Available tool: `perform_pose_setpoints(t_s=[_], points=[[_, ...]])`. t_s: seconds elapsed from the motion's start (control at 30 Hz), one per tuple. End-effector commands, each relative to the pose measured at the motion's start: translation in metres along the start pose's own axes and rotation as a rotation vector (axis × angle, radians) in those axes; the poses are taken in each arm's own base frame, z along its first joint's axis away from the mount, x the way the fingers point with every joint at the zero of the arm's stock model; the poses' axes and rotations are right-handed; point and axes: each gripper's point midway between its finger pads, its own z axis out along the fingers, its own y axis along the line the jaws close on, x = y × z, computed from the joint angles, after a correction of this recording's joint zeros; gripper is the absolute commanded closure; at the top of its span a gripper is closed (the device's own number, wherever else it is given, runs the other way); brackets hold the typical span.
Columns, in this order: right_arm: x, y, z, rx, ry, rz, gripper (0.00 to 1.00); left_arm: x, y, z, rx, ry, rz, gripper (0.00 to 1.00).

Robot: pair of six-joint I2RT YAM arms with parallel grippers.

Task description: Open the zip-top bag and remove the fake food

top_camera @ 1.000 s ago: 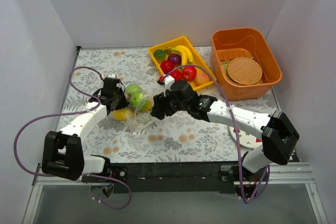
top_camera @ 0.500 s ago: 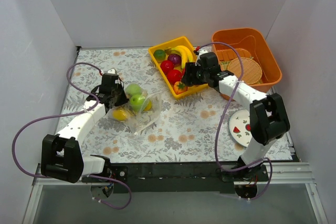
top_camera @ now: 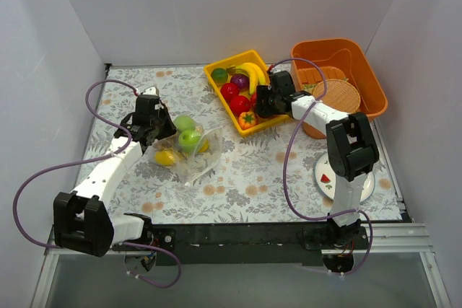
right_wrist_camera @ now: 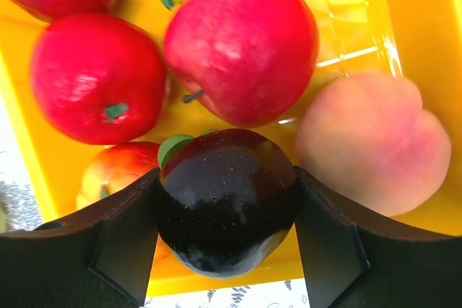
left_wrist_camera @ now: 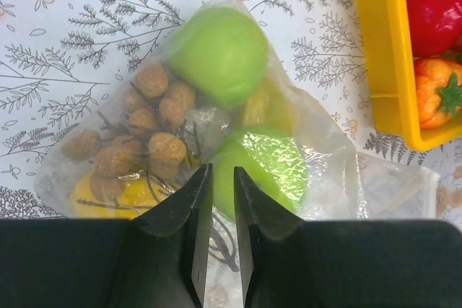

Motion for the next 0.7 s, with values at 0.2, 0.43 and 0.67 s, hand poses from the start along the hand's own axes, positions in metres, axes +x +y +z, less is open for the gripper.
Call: perform_pose_setpoints(t_s=[0.2,0.43,0.67], points=[[-0.025,-0.001,-0.002,0.026,-0.042,-0.009,0.29,-0.029,-0.012,-0.022,0.035,-0.072,0.022,0.78],[-0.028,0.000,-0.001,0.023,-0.040,-0.017,0.14,-0.033,-0.015,-0.028,0.049,-0.081,0.028,0.71],[-0.043,0.005,-0.016,0.013,-0.065,-0.023,0.07,-0.033,-0.028,-0.039,0.125,-0.066,0.056,0.59]])
